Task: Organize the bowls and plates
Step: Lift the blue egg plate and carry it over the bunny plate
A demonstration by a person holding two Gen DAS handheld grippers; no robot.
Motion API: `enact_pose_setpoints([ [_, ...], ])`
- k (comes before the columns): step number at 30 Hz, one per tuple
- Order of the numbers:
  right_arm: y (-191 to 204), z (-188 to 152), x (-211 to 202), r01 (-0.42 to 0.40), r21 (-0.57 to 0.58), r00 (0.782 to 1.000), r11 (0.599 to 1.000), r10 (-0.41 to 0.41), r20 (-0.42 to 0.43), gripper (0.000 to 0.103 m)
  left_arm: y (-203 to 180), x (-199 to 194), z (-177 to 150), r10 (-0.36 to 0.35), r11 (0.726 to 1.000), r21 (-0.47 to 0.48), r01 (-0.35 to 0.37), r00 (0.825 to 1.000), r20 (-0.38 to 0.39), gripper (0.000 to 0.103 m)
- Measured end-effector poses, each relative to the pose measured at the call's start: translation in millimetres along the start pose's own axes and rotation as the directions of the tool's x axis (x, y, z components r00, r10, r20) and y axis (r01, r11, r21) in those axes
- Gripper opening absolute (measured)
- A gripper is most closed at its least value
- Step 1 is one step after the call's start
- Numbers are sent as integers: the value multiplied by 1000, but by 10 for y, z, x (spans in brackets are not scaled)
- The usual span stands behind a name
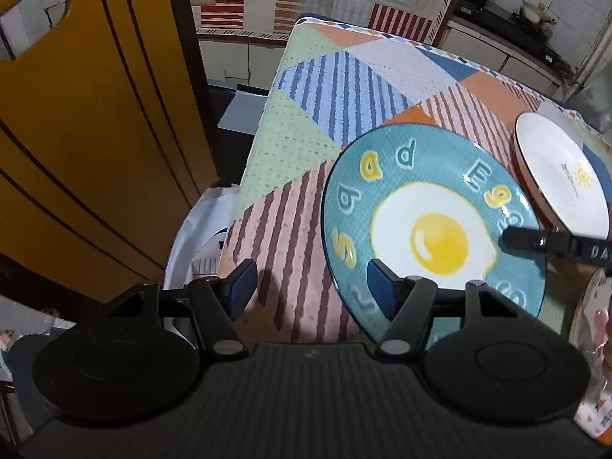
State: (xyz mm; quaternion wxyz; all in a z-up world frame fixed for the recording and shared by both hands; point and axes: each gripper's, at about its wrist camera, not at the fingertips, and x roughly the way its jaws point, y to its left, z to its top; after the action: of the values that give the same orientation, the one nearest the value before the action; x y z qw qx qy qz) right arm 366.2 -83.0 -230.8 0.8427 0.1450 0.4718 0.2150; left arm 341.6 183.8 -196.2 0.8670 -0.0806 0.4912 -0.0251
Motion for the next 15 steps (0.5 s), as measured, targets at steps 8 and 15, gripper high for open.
enact_pose_setpoints([
  [8,-67,32,34,-20,-38,1000,999,19,-15,16,-65,98,7,-61,998,0,61,998,-3,19],
  [15,-69,100,51,-35,-66,997,997,31,-71,17,-138,53,-21,-26,1000,-3,26,1000,2,18],
])
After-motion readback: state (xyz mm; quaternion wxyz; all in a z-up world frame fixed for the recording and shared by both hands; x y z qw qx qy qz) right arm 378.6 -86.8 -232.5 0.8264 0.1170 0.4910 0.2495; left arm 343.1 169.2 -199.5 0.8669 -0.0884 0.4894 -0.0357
